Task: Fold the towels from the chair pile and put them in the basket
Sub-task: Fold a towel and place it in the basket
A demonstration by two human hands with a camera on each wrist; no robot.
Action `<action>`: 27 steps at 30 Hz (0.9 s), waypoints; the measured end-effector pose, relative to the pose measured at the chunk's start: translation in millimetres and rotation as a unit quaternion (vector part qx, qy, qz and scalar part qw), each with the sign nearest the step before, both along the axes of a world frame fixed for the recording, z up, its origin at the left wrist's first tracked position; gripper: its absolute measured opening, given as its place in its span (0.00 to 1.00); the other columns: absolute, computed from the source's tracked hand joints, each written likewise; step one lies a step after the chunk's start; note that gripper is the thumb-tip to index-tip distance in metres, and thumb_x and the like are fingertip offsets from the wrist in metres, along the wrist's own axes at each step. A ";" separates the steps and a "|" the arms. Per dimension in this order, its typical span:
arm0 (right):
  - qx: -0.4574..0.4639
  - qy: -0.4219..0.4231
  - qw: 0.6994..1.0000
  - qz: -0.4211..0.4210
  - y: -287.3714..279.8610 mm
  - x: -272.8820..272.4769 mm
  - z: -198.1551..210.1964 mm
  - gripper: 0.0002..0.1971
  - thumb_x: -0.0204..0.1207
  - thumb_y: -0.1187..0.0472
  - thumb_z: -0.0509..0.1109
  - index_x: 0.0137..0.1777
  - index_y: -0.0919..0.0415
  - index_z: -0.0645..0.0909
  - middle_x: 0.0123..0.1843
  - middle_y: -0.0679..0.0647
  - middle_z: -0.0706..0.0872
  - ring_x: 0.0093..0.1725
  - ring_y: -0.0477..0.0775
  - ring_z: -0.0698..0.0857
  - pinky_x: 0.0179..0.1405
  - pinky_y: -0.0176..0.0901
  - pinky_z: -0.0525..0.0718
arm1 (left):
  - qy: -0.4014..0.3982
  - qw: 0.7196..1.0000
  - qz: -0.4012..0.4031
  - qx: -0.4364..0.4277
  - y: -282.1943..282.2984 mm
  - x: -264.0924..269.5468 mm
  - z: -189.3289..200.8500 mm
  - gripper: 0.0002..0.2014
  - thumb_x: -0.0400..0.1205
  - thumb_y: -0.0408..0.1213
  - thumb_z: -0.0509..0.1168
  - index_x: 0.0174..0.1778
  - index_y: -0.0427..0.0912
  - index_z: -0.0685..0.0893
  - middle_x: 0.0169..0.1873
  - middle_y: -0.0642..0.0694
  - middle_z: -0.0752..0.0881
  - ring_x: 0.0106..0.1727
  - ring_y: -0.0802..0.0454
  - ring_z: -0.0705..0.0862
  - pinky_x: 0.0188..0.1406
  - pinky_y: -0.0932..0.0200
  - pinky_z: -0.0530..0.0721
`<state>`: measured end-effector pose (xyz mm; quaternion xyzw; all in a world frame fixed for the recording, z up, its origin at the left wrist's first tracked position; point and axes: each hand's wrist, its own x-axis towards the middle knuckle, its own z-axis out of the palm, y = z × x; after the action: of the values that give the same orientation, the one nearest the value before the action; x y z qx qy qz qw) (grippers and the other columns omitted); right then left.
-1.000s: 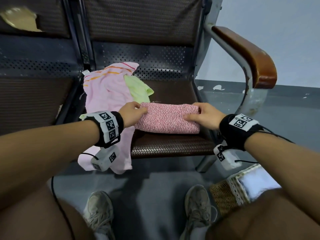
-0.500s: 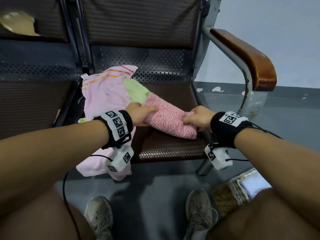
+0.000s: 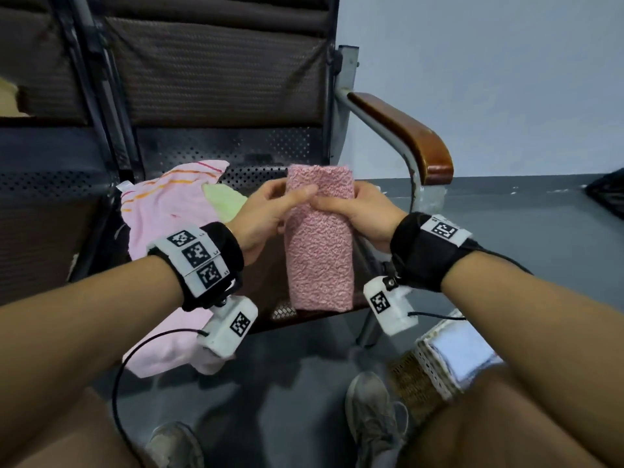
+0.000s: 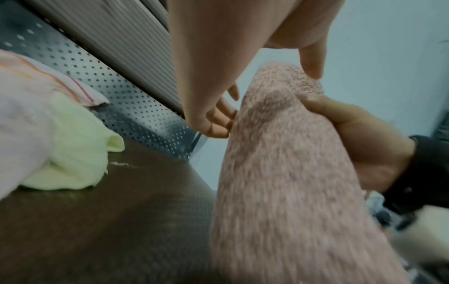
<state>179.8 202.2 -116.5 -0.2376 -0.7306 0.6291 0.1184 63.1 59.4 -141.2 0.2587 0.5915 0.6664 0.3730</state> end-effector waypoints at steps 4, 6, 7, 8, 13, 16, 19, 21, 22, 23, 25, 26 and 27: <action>-0.084 0.008 0.994 -0.072 24.4 43.2 15.2 0.13 0.78 0.60 0.73 0.61 0.61 0.84 0.53 0.54 0.91 0.51 0.54 0.90 0.50 0.44 0.87 | 0.051 0.988 -0.120 -0.087 8.3 43.1 -25.0 0.37 0.66 0.37 0.82 0.71 0.39 0.75 0.60 0.46 0.89 0.59 0.52 0.89 0.62 0.54 0.86; -0.118 0.003 0.988 -0.095 44.0 74.3 15.7 0.09 0.79 0.59 0.68 0.58 0.58 0.80 0.52 0.58 0.83 0.52 0.58 0.81 0.54 0.48 0.79 | 0.057 0.979 -0.180 -0.081 26.1 66.2 -33.3 0.28 0.73 0.27 0.77 0.69 0.38 0.79 0.58 0.48 0.91 0.57 0.55 0.90 0.57 0.61 0.87; -0.126 0.003 0.986 -0.107 55.6 92.2 13.6 0.10 0.79 0.60 0.66 0.58 0.57 0.78 0.54 0.60 0.79 0.53 0.59 0.78 0.56 0.51 0.75 | 0.055 0.975 -0.201 -0.082 37.9 76.9 -34.9 0.26 0.75 0.25 0.76 0.68 0.38 0.79 0.58 0.47 0.91 0.57 0.54 0.90 0.56 0.62 0.86; -0.129 0.007 0.984 -0.123 68.3 112.3 10.9 0.10 0.79 0.60 0.64 0.59 0.57 0.78 0.55 0.60 0.78 0.54 0.58 0.77 0.57 0.53 0.75 | 0.053 0.971 -0.218 -0.088 52.6 87.1 -36.4 0.26 0.75 0.25 0.75 0.69 0.38 0.79 0.59 0.46 0.90 0.59 0.52 0.89 0.60 0.58 0.86; -0.121 -0.007 0.958 -0.261 126.7 232.7 -25.3 0.05 0.77 0.56 0.71 0.48 0.56 0.84 0.38 0.49 0.86 0.37 0.47 0.86 0.40 0.40 0.85 | 0.059 0.951 -0.275 -0.129 129.7 162.5 -60.3 0.27 0.76 0.34 0.77 0.69 0.35 0.77 0.62 0.40 0.88 0.60 0.44 0.88 0.67 0.43 0.84; -0.104 -0.063 0.929 -0.351 152.2 294.0 -72.0 0.05 0.76 0.55 0.74 0.42 0.55 0.83 0.30 0.47 0.84 0.29 0.45 0.84 0.31 0.36 0.82 | 0.052 0.942 -0.292 -0.158 163.3 213.7 -93.4 0.20 0.79 0.37 0.75 0.64 0.35 0.83 0.58 0.41 0.90 0.58 0.43 0.89 0.66 0.42 0.84; -0.118 -0.105 0.905 -0.395 169.9 332.8 -130.0 0.07 0.77 0.56 0.75 0.48 0.59 0.84 0.33 0.50 0.87 0.31 0.48 0.87 0.29 0.37 0.85 | 0.097 0.928 -0.293 -0.207 186.5 253.5 -132.4 0.18 0.81 0.42 0.73 0.63 0.35 0.85 0.57 0.41 0.90 0.57 0.43 0.88 0.64 0.47 0.85; -0.126 -0.124 0.894 -0.412 178.5 343.9 -166.1 0.09 0.78 0.56 0.75 0.53 0.61 0.85 0.37 0.52 0.88 0.35 0.50 0.87 0.35 0.41 0.87 | 0.168 0.915 -0.270 -0.248 196.0 269.4 -154.2 0.19 0.81 0.46 0.71 0.63 0.39 0.83 0.57 0.44 0.89 0.56 0.43 0.86 0.54 0.56 0.81; -0.127 -0.134 0.891 -0.414 181.8 345.4 -182.3 0.11 0.78 0.55 0.76 0.54 0.61 0.85 0.39 0.52 0.89 0.36 0.51 0.88 0.37 0.42 0.87 | 0.210 0.905 -0.256 -0.268 198.5 274.2 -162.6 0.17 0.82 0.48 0.70 0.63 0.43 0.83 0.56 0.44 0.88 0.55 0.43 0.85 0.51 0.59 0.78; -0.131 -0.138 0.891 -0.412 184.3 344.7 -196.5 0.12 0.78 0.56 0.76 0.55 0.63 0.85 0.40 0.52 0.90 0.37 0.51 0.88 0.37 0.42 0.87 | 0.245 0.894 -0.243 -0.286 200.4 277.2 -170.1 0.16 0.82 0.49 0.68 0.62 0.45 0.83 0.56 0.44 0.88 0.56 0.42 0.85 0.50 0.59 0.76; -0.141 -0.136 0.891 -0.409 188.6 339.6 -219.9 0.16 0.77 0.57 0.77 0.60 0.66 0.85 0.48 0.56 0.92 0.46 0.54 0.91 0.45 0.46 0.90 | 0.301 0.871 -0.227 -0.314 202.7 281.0 -181.8 0.15 0.83 0.49 0.64 0.62 0.45 0.81 0.57 0.40 0.87 0.56 0.37 0.85 0.52 0.55 0.80; -0.139 -0.140 0.890 -0.410 190.1 336.4 -228.5 0.19 0.77 0.56 0.78 0.63 0.67 0.84 0.54 0.58 0.92 0.52 0.57 0.91 0.53 0.50 0.89 | 0.341 0.851 -0.229 -0.327 203.5 283.0 -186.0 0.16 0.83 0.49 0.63 0.62 0.43 0.79 0.57 0.38 0.86 0.57 0.35 0.85 0.54 0.50 0.83; -0.130 -0.148 0.891 -0.409 192.0 333.2 -234.6 0.21 0.76 0.56 0.79 0.64 0.67 0.84 0.57 0.59 0.91 0.56 0.59 0.91 0.58 0.53 0.88 | 0.387 0.825 -0.235 -0.338 204.3 285.4 -189.6 0.17 0.84 0.49 0.61 0.63 0.41 0.77 0.58 0.36 0.86 0.57 0.33 0.85 0.55 0.46 0.85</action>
<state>513.0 394.2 -351.1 -0.6194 -0.4894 0.5717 0.2237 348.5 263.7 -330.8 0.4841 0.7968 0.1620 0.3232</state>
